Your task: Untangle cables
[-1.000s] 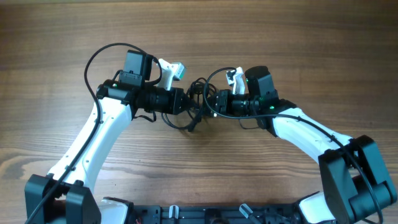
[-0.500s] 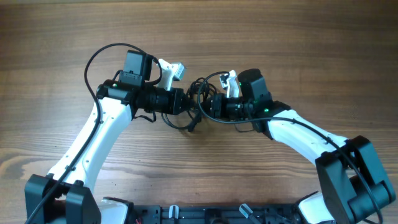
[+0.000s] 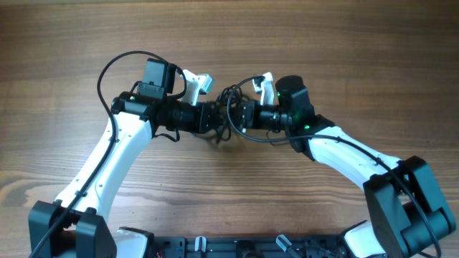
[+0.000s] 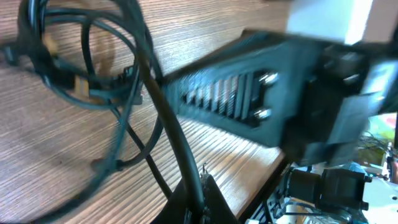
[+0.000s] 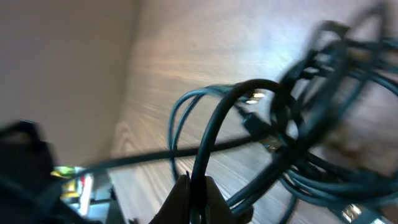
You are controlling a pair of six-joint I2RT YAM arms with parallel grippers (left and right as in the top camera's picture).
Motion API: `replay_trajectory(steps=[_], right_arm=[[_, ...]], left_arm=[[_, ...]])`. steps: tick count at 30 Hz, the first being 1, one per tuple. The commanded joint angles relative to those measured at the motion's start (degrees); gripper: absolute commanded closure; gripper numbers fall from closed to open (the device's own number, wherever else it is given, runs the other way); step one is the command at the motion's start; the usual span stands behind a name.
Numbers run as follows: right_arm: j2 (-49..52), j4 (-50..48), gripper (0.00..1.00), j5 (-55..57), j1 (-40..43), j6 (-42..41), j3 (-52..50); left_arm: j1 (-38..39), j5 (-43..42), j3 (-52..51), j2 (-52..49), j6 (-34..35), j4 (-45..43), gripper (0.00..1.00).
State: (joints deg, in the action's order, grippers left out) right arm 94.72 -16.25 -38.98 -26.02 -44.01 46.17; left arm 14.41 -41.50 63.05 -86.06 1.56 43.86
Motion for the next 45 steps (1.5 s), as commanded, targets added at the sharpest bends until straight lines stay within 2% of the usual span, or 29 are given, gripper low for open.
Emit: replay_trajectory(steps=[1,6,15,19,28,35,41,45], right_arm=[[0.70,-3.61,0.96,-3.52,2.10,-5.42,0.22],[0.70,-3.43,0.96,-6.60,5.84,-5.64,0.22],[0.70,-3.45,0.96,-19.87,17.20,-5.68,0.22],[0.70,-3.41,0.96,-20.90,21.75,-5.46,0.22],[0.70,1.11,0.96,-13.35,28.35,-5.46,0.20],[0.70,9.22,0.96,-2.64,31.39,-0.85,0.20],[0.70,15.91,0.96,7.37,33.03,2.54,0.20],[0.70,20.33,0.96,14.47,34.73,2.49,0.20]], left_arm=[[0.00,0.20,-0.20,0.02,-1.14,0.74,0.96],[0.00,1.20,-0.20,0.02,-1.16,0.83,0.96],[0.00,2.62,-0.20,0.02,-1.16,0.83,0.96],[0.00,4.31,-0.20,0.02,-1.16,1.01,0.96],[0.00,6.69,-0.20,0.02,-1.18,2.54,0.96],[-0.02,14.64,-0.20,0.02,-1.09,5.11,0.96],[-0.83,27.21,-0.20,0.02,9.35,5.73,0.96],[-4.55,30.73,-0.20,0.02,15.85,5.62,0.96]])
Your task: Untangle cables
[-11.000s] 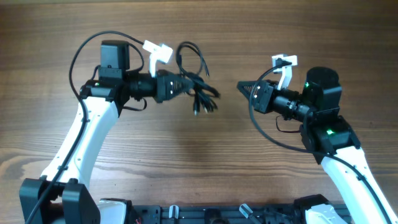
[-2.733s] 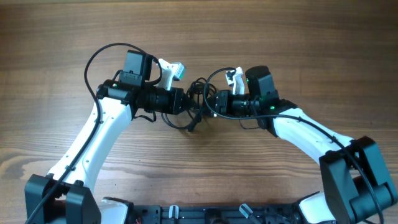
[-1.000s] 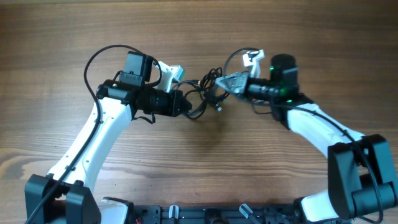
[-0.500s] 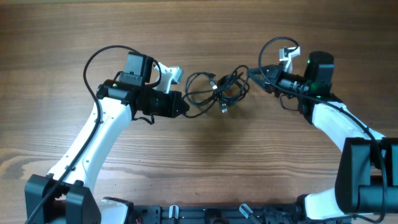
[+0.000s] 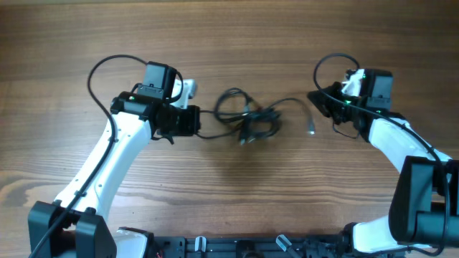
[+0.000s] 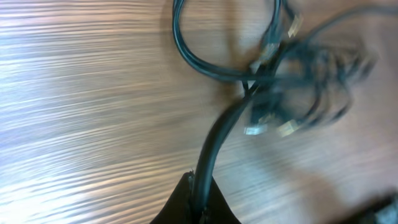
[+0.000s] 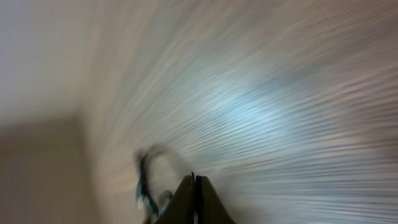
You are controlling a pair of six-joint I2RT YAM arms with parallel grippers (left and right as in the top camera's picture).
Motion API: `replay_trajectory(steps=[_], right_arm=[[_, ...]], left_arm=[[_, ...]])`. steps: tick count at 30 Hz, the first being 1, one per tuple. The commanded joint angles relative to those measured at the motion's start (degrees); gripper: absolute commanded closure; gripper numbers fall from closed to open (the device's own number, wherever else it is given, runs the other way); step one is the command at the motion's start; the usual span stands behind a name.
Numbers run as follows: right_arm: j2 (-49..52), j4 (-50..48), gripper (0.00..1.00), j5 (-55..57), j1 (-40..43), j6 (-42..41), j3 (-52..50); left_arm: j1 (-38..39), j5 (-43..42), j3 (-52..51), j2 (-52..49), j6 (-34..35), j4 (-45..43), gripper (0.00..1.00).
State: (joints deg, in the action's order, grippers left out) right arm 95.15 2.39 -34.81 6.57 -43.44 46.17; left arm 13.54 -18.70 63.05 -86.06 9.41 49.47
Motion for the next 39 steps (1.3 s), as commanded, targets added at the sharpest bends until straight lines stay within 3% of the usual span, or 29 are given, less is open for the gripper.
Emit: replay_trajectory(steps=[1,5,11,12,15,18,19,20,21,34,39], right_arm=[[0.26,2.47,0.96,11.45,2.78,1.92,0.20],[0.26,5.14,0.96,13.00,6.03,1.95,0.20],[0.26,8.09,0.96,9.79,8.07,3.61,0.20],[0.26,8.26,0.94,7.32,7.91,4.98,0.20],[0.26,9.57,0.76,1.77,7.39,5.92,0.20],[0.26,11.43,0.75,-0.72,6.12,5.92,0.20],[0.26,11.87,0.72,-0.85,5.42,5.95,0.20],[0.26,12.39,0.70,-0.87,4.52,5.95,0.20],[0.26,12.76,0.69,-0.87,3.98,5.92,0.20],[0.26,11.43,0.63,0.48,-8.37,5.73,0.20],[0.26,11.67,0.62,2.29,-12.41,5.77,0.20]], left_arm=[[-5.31,7.89,-0.20,0.02,9.18,-0.20,0.96],[-13.62,5.57,-0.20,0.04,13.84,-1.53,0.96],[-22.45,-11.45,-0.20,0.02,9.16,-3.32,0.94],[-22.45,-11.28,-0.20,0.02,8.74,-3.15,0.94],[-21.51,-10.60,-0.37,-0.15,7.48,-2.38,0.94],[-20.11,-8.55,-1.20,-0.37,7.32,-2.08,0.87],[-19.61,-7.54,-1.60,-0.48,7.32,-2.10,0.68],[-19.06,-6.34,-2.10,-0.72,7.34,-2.12,0.30],[-18.69,-5.49,-2.40,-1.01,7.34,-2.10,0.00],[-10.91,-2.75,-3.21,-1.49,7.76,-5.62,0.00],[-5.38,4.94,-3.21,-1.49,7.76,-8.85,0.00]])
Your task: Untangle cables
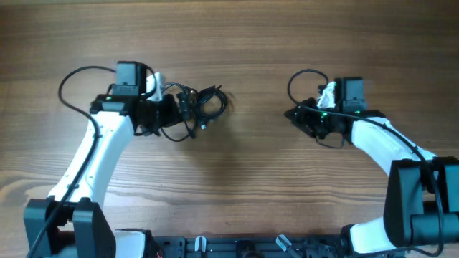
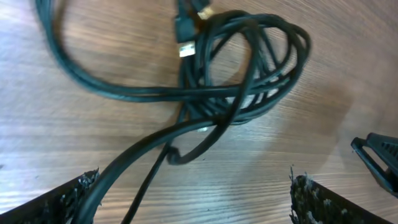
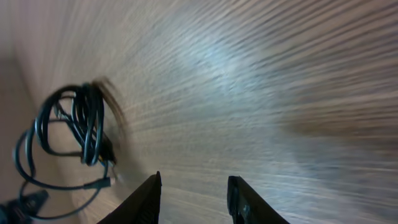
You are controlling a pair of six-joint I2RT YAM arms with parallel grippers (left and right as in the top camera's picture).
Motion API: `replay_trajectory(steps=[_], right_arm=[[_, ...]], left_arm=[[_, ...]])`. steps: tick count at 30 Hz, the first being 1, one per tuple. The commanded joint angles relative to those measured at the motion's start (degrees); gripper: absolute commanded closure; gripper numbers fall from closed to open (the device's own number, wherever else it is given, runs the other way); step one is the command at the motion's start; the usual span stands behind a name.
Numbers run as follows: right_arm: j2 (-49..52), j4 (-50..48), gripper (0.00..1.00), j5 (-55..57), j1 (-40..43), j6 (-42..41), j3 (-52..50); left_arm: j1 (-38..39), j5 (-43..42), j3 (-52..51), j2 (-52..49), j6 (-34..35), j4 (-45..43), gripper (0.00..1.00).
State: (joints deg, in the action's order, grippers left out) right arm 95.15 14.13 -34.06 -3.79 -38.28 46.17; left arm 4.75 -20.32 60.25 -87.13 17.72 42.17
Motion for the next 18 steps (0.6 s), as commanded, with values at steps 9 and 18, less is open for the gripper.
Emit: replay_trajectory(steps=[9,18], right_arm=[[0.26,0.07,0.59,6.05,-6.93,0.59,0.20],[0.26,0.00,0.58,7.74,-9.03,0.55,0.20]], left_arm=[[5.77,17.68,14.93,-0.15,-0.57,7.76,0.00],[10.25,18.27,20.85,-1.92,-0.59,8.96,0.54]])
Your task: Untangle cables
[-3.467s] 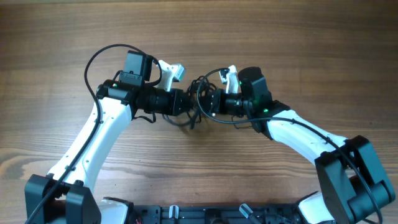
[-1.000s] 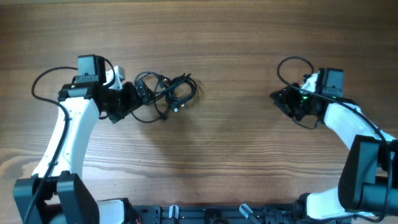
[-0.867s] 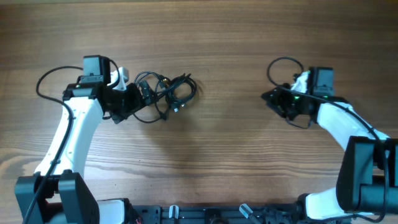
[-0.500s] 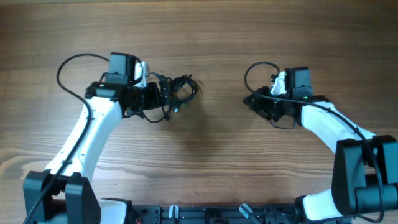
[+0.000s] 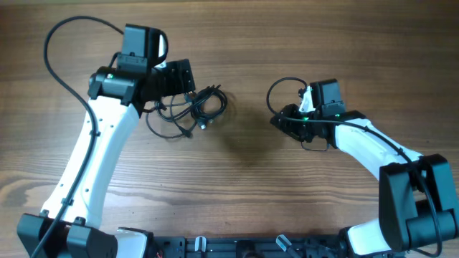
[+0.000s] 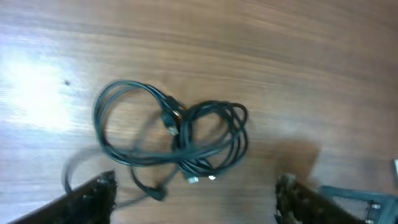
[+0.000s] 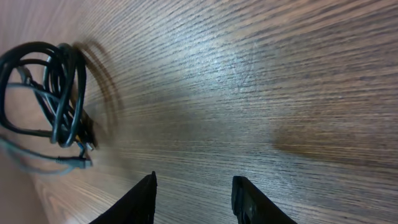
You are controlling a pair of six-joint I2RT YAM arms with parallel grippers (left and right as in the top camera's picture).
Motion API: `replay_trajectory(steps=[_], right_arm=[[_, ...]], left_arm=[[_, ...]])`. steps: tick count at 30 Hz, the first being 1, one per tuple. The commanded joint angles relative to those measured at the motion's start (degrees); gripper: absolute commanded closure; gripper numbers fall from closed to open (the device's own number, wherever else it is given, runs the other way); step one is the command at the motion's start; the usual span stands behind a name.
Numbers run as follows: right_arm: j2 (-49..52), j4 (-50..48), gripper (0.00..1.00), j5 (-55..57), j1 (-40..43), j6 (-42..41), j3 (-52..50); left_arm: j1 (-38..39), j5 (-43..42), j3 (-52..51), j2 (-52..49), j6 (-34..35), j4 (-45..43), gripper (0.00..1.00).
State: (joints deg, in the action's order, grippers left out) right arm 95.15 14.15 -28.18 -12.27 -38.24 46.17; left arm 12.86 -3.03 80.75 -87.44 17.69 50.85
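Observation:
A tangle of thin black cables (image 5: 203, 106) lies on the wooden table left of centre, with one loose loop (image 5: 159, 123) trailing to its left. In the left wrist view the whole tangle (image 6: 177, 138) lies flat below my left gripper (image 6: 193, 199), which hangs open above it, touching nothing. In the overhead view the left gripper (image 5: 182, 79) sits just behind the tangle. My right gripper (image 5: 282, 122) stands open to the right of it, empty. In the right wrist view the right gripper (image 7: 193, 200) looks along the table at the tangle (image 7: 57, 93), well apart.
The wooden table (image 5: 237, 43) carries nothing else. The left arm's own black lead (image 5: 68, 29) arcs at the back left, and the right arm's lead (image 5: 283, 89) loops behind its wrist. A black rail (image 5: 237, 247) runs along the front edge.
My left gripper has risen from close over the tangle to well above it, still open. The right gripper has shifted a little left toward the tangle. The cables lie where they were.
Both grippers were shut on cable strands, close together at mid-table. Then they stood apart, the left still shut on a strand, the tangle stretched out between them. Later the tangle lay at the left with both grippers open. Now the left hangs higher over it.

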Motion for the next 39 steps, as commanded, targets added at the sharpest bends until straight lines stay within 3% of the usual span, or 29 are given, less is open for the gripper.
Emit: replay_trajectory(steps=[1,3,6,14,19,22,23,26,29,39], right_arm=[[0.26,-0.07,0.58,1.86,-0.55,0.50,0.20],[0.26,-0.11,0.58,1.86,-0.55,0.07,0.20],[0.26,-0.15,0.58,1.95,-0.55,0.15,0.20],[0.26,-0.07,0.58,2.75,-0.55,0.15,0.20],[0.26,-0.13,0.57,2.93,-0.55,0.13,0.20],[0.26,-0.13,0.58,2.93,-0.55,0.17,0.20],[0.26,-0.11,0.58,2.93,-0.55,0.17,0.20],[0.26,-0.11,0.57,2.93,-0.55,0.31,0.20],[0.26,-0.11,0.57,2.93,-0.55,0.35,0.20],[0.28,-0.22,0.58,2.97,-0.55,0.37,0.20]], left_arm=[[2.78,0.98,0.07,-2.32,-0.57,0.22,0.61],[3.87,0.98,-0.33,-4.20,-0.63,0.13,0.66],[5.29,1.01,-0.57,-9.09,-1.05,0.20,0.55],[5.77,-0.02,-0.57,-19.69,-2.25,0.31,0.49],[5.77,-1.38,-0.72,-22.62,-3.82,-0.68,0.35],[5.77,-1.38,-1.75,-23.76,-3.80,-3.23,0.35],[5.77,-1.40,-2.29,-24.11,-3.80,-4.20,0.39],[5.90,-1.44,-3.26,-25.24,-3.80,-5.27,0.72],[6.54,-2.08,-3.63,-26.14,-3.82,-4.98,0.94],[10.14,-10.58,-4.33,-26.14,-3.85,-5.25,0.96]])
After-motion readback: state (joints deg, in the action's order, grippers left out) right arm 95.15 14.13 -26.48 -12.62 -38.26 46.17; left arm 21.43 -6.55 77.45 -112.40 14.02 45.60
